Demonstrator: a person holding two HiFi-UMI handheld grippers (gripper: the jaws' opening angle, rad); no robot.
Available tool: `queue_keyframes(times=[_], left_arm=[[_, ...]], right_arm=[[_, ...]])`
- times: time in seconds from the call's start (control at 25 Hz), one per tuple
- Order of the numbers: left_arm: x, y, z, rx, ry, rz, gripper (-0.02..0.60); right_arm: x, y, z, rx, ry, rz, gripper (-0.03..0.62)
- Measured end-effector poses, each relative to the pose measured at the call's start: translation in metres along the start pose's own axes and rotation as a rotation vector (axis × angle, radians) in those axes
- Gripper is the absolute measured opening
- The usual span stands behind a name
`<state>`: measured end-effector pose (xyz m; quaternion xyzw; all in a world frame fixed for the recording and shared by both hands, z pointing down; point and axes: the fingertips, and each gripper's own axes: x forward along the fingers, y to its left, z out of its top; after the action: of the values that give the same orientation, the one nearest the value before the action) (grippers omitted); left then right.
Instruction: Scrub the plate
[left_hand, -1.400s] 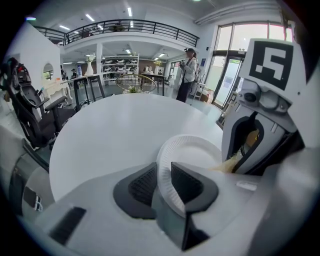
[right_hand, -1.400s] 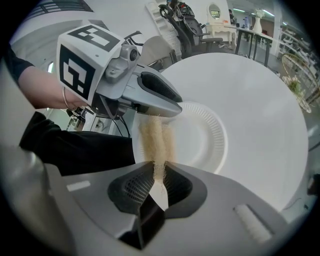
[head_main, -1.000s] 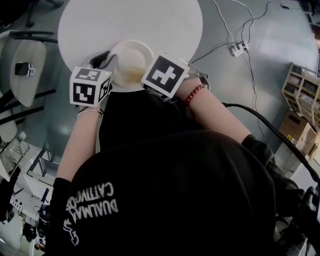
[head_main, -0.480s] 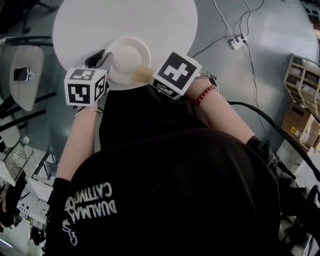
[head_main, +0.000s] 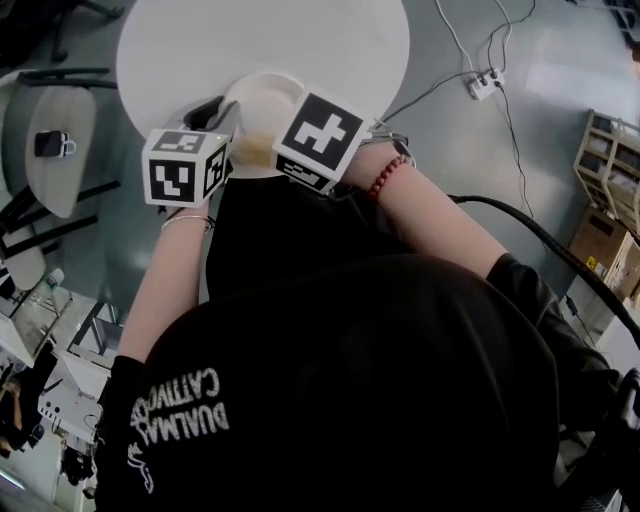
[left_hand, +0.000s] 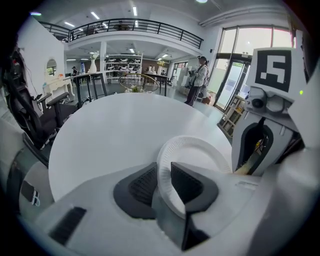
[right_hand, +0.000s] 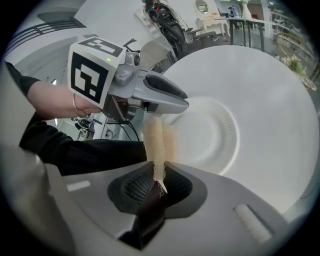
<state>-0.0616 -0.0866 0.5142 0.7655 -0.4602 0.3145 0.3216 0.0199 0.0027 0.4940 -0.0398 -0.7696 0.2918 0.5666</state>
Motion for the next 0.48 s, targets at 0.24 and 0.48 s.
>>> queue_keyframes(times=[0.24,0.48], left_arm=[[0.000,-0.001,0.004,-0.020,-0.004,-0.004,0.083],[-0.002,-0.004,0.002,-0.011,-0.017,0.008,0.083]], right_arm=[[0.008,0.004,0.021,0.064,-0.047,0.032,0.060],[0.012,-0.001,0.021,0.088,-0.072,0.032,0.060]])
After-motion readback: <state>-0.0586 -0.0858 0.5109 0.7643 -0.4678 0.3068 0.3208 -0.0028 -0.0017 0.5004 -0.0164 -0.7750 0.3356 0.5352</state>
